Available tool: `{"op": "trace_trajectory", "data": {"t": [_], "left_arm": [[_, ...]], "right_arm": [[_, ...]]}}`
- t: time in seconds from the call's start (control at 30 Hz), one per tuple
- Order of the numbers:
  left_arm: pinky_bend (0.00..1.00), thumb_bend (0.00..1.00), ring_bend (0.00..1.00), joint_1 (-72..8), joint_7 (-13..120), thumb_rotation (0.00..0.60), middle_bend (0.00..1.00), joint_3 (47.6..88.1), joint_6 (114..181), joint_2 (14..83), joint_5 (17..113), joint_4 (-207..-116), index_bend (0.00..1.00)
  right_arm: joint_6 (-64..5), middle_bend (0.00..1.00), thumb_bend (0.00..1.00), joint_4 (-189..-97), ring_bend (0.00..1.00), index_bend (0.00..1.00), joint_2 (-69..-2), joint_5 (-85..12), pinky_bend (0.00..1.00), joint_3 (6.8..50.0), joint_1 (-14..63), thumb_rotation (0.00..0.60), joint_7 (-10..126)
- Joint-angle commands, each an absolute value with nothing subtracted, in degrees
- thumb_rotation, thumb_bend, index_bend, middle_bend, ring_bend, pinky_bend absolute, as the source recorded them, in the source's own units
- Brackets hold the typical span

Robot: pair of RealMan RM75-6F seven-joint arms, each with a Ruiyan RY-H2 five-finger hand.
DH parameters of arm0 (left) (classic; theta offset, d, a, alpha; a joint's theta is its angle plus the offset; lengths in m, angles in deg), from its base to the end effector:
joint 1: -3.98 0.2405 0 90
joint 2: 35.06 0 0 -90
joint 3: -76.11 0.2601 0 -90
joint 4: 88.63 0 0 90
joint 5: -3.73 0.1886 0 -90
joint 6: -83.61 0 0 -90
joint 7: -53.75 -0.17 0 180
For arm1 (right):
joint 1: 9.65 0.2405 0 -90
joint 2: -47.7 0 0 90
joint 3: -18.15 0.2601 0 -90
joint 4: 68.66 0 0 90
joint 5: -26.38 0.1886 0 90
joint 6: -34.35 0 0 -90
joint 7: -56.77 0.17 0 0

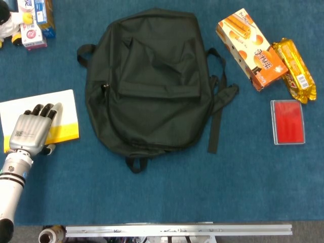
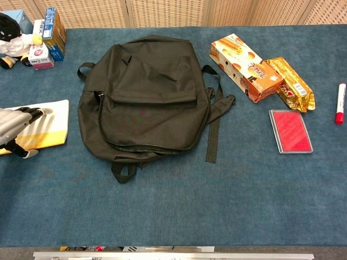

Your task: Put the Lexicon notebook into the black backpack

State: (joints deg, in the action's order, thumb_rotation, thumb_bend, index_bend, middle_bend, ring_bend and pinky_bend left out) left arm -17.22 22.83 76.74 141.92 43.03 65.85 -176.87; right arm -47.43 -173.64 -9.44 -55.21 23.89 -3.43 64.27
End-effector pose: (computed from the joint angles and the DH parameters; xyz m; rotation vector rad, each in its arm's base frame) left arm -0.3149 0.2560 0.0388 -1.7672 -0.9935 -0.3567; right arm -0.2757 -0.2180 0.2014 1.2766 -1.1025 1.0677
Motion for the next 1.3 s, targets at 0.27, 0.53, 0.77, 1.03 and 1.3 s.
{"op": "trace_trajectory", "data": {"t": [0.27, 0.53, 0.77, 1.03, 1.3], "left_arm": [[0.25, 0.23, 0.13, -17.7, 24.3, 0.600, 0.15, 76.1, 142.1, 44.0, 64.3, -176.1, 0.07], [0.25, 0.31, 0.17, -17.0, 28.4, 0.600, 0.23, 74.3, 145.6, 44.9, 65.9, -174.3, 0.19], [0.31, 0.33, 0.28, -15.9, 29.9, 0.600, 0.35, 72.7, 151.9, 46.8, 69.2, -170.2, 0.36], [0.48, 0.33, 0.42, -15.6, 26.8, 0.600, 0.47, 73.5, 153.7, 48.8, 71.3, -164.7, 0.44], [0.50, 0.33, 0.43, -15.8, 24.7, 0.600, 0.47, 73.3, 151.3, 50.5, 69.3, -161.1, 0.43]], "right_arm": [[-47.9, 0.27, 0.13, -173.6, 0.12, 0.16, -9.3, -55.4, 0.25, 23.8, -3.9, 0.600, 64.5], [-48.2, 0.27, 0.13, -173.4, 0.12, 0.16, -9.2, -55.6, 0.25, 23.7, -4.3, 0.600, 65.0], [-48.2, 0.27, 0.13, -173.2, 0.12, 0.16, -9.0, -55.4, 0.25, 23.6, -4.6, 0.600, 65.7], [-47.5, 0.27, 0.13, -173.1, 0.12, 0.16, -8.9, -55.2, 0.25, 23.7, -4.3, 0.600, 66.2], [-47.1, 0.27, 0.13, -173.5, 0.12, 0.16, -8.8, -54.9, 0.25, 23.9, -4.2, 0.600, 65.9]]}}
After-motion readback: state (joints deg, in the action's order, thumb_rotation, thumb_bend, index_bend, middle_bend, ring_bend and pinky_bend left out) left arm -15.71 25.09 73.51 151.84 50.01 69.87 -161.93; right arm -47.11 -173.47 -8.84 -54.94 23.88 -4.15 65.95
